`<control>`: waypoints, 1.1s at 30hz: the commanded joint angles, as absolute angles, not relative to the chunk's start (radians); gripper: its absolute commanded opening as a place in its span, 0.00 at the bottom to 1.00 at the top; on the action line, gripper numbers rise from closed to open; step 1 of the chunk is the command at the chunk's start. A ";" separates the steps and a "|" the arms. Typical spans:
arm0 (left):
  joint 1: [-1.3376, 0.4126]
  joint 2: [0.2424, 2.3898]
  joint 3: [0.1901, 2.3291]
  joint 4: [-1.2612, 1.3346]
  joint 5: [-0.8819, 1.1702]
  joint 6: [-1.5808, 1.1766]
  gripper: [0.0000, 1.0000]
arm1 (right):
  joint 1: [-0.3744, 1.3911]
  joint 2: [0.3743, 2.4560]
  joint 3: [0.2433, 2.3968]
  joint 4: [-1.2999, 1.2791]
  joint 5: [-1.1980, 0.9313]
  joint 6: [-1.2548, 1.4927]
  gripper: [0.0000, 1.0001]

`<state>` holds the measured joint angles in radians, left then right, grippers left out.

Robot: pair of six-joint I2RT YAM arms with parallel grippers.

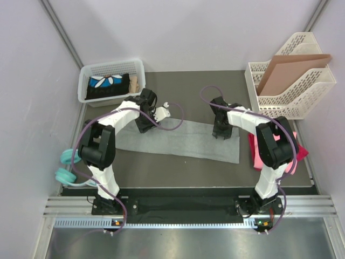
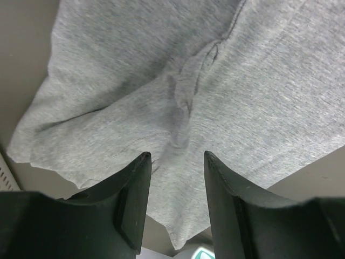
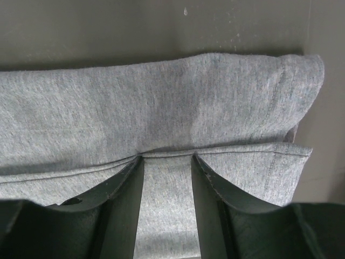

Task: Fold and stack the t-shirts
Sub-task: Fold the tshirt

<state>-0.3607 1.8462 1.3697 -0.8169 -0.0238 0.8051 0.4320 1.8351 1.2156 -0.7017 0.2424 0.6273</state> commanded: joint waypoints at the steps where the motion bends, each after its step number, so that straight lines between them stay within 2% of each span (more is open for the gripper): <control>1: -0.356 1.783 1.398 -0.792 -0.034 0.805 0.50 | 0.443 1.795 1.190 -0.664 0.233 0.618 0.41; 8: -0.344 1.813 1.365 -0.770 -0.057 0.810 0.51 | 0.448 1.799 1.195 -0.666 0.227 0.617 0.40; 20: -0.337 1.934 1.454 -0.861 -0.014 0.802 0.49 | 0.448 1.784 1.221 -0.683 0.236 0.612 0.38; 23: -0.337 1.951 1.473 -0.862 -0.018 0.804 0.39 | 0.446 1.783 1.226 -0.684 0.235 0.614 0.37; 24: -0.336 1.951 1.480 -0.865 -0.015 0.802 0.33 | 0.446 1.781 1.224 -0.684 0.235 0.612 0.37; 25: -0.337 1.948 1.491 -0.868 -0.009 0.801 0.19 | 0.446 1.779 1.221 -0.684 0.236 0.612 0.37; 28: -0.339 1.933 1.537 -0.870 -0.005 0.795 0.00 | 0.446 1.778 1.212 -0.681 0.238 0.611 0.37; 33: -0.353 1.888 1.608 -0.841 -0.018 0.787 0.00 | 0.446 1.781 1.197 -0.672 0.238 0.612 0.36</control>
<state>-0.3416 1.9549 1.5421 -0.8604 -0.0299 0.7975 0.4320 1.8263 1.2041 -0.6872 0.2340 0.6201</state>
